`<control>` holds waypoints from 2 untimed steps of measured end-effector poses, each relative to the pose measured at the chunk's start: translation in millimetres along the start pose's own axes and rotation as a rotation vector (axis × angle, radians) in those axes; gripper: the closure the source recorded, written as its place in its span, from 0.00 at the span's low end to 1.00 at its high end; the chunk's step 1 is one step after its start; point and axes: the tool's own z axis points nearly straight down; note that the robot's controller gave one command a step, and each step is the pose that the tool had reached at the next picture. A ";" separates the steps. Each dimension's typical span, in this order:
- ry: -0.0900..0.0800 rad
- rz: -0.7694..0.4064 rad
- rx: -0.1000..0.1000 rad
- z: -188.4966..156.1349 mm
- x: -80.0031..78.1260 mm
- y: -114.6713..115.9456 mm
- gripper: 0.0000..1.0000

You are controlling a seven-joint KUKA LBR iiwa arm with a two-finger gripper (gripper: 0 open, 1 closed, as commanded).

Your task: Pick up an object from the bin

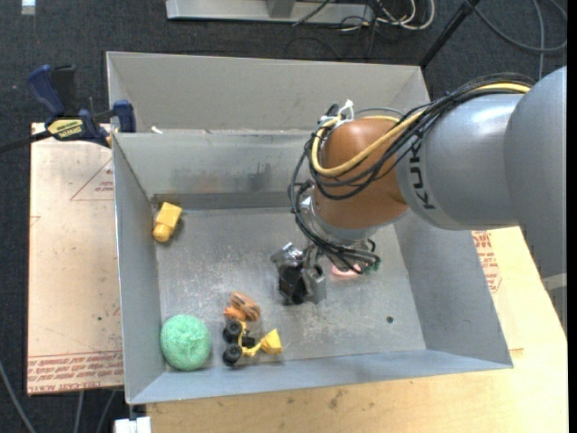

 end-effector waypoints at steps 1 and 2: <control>0.004 0.001 -0.003 -18.6 1.7 1.4 1.00; -0.001 0.001 0.000 -36.2 -0.2 0.6 1.00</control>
Offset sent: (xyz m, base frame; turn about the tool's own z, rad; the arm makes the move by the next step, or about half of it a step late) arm 0.0000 0.0000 0.0705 0.0000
